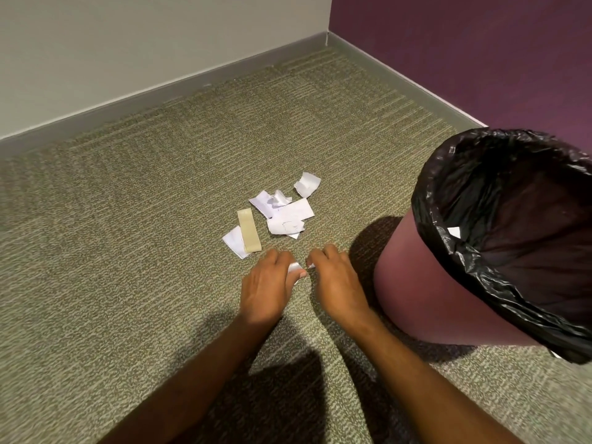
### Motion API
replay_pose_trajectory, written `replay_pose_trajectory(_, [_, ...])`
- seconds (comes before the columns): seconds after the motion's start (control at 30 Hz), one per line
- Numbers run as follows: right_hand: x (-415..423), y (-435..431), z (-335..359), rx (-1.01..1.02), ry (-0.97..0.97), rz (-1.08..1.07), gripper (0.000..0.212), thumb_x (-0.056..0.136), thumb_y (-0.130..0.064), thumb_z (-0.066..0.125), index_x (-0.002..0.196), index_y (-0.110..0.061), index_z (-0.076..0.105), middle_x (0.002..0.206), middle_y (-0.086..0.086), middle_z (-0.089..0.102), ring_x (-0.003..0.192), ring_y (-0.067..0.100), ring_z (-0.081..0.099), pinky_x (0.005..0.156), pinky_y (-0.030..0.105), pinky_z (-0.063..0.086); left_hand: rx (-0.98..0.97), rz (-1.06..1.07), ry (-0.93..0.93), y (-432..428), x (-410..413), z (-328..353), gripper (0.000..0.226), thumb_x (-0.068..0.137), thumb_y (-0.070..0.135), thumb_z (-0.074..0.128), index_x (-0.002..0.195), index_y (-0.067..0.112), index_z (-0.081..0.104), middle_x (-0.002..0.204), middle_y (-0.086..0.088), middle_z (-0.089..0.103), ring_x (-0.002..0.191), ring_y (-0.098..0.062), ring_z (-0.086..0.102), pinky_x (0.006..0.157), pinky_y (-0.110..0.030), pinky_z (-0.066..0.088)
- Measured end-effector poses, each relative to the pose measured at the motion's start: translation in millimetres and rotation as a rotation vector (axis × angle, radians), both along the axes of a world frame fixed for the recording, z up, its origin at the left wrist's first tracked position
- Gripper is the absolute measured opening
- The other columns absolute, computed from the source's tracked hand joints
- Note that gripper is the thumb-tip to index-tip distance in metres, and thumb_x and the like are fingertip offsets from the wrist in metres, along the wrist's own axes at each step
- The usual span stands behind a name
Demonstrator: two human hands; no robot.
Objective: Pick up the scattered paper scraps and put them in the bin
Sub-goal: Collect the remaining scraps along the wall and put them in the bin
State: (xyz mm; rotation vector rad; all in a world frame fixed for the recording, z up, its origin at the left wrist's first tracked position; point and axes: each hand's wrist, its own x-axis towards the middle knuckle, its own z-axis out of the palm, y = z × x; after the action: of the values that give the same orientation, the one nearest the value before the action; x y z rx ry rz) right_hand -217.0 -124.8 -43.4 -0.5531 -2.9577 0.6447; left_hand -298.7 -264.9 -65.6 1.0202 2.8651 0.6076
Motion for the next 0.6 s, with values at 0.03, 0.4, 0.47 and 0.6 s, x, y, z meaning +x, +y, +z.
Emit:
replay_pose_trajectory(0.03, [4.3, -2.2, -2.6, -0.002, 0.014, -0.007, 0.048, 0.085, 0.016, 0.056, 0.119, -0.018, 0.063, 0.116, 0.001, 0.054, 0.104, 0.022, 0.050, 0.077, 0.033, 0.043, 0.018, -0.007, 0.012, -1.7, 1.8, -1.6, 0.030, 0.108, 0.052, 0.054, 0.116, 0.023, 0.059, 0.104, 0.003, 0.061, 0.088, -0.021, 0.063, 0.066, -0.034, 0.042])
replay_pose_trajectory(0.4, [45.1, -56.5, 71.5, -1.091, 0.456, -0.523, 0.022, 0.096, -0.013, 0.077, 0.106, -0.033, 0.074, 0.100, -0.007, 0.079, 0.092, 0.010, 0.076, 0.083, 0.035, 0.064, 1.265, 0.583, -1.435, 14.4, 66.1, 92.8, 0.033, 0.111, 0.037, 0.055, 0.111, 0.008, 0.072, 0.095, -0.012, 0.078, 0.083, -0.021, 0.076, 0.074, -0.035, 0.064])
replay_pose_trajectory(0.47, [45.6, -66.6, 96.7, -1.075, 0.550, -0.550, 0.022, 0.096, -0.020, 0.077, 0.110, -0.038, 0.074, 0.111, -0.013, 0.078, 0.106, 0.007, 0.074, 0.096, 0.044, 0.062, 1.394, 0.575, -1.566, 17.9, 74.2, 133.8, 0.035, 0.111, 0.038, 0.054, 0.110, 0.009, 0.074, 0.094, -0.008, 0.078, 0.084, -0.019, 0.078, 0.076, -0.032, 0.065])
replay_pose_trajectory(0.6, [51.8, -73.1, 163.3, -1.235, 0.739, -0.557, 0.031, 0.094, -0.043, 0.076, 0.125, -0.041, 0.072, 0.131, -0.004, 0.075, 0.125, 0.018, 0.071, 0.109, 0.052, 0.055, 1.532, 0.509, -1.531, 20.9, 87.6, 205.1, 0.039, 0.106, 0.041, 0.059, 0.118, 0.009, 0.078, 0.111, -0.009, 0.078, 0.103, -0.025, 0.076, 0.097, -0.039, 0.061])
